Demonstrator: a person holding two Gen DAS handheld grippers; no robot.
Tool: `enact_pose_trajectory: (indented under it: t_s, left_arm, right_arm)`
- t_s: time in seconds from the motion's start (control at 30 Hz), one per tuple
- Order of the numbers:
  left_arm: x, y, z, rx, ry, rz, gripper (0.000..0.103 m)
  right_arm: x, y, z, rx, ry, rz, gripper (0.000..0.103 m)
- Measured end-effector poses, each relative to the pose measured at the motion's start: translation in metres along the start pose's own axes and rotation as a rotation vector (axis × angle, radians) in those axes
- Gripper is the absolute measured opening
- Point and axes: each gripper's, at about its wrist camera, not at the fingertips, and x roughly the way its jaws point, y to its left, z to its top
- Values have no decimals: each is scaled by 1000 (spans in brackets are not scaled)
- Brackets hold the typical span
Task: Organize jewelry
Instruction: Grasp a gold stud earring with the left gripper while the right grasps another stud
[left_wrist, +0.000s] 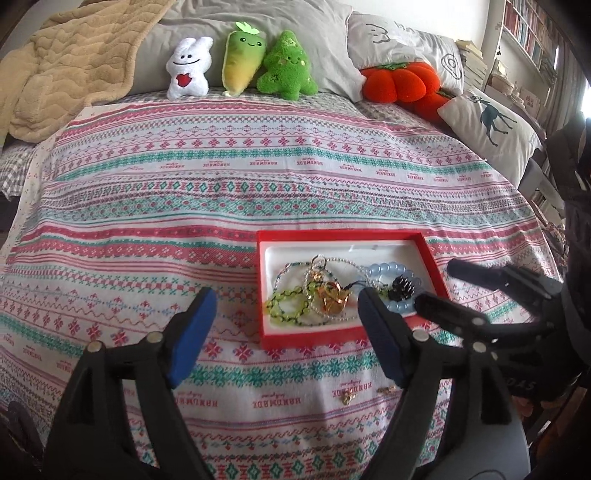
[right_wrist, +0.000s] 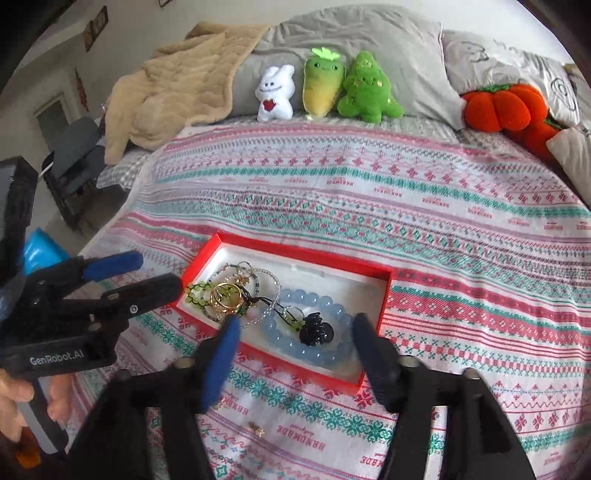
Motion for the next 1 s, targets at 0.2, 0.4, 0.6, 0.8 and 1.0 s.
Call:
enact_pose_trajectory:
  t_s: [0.2, 0.4, 0.6, 0.8, 1.0]
  left_arm:
    - [-8, 8, -15, -29, 56, -13, 81]
    - [-8, 17, -35, -34, 124, 1, 84]
    - [-5, 20, -58, -12, 187, 9, 86]
    - [8, 9, -77, 15, 223, 3, 86]
    - [12, -23, -80, 111, 169, -94, 72]
  right_arm:
    - [-17, 1, -9, -12, 3, -3, 76]
    - [-32, 5, -25, -37, 18, -39, 83]
    - [-29, 7, -47, -35, 94, -73, 84]
    - [-20, 13, -67, -84, 154, -92, 84]
    - [-18, 14, -78, -117, 175, -92, 84]
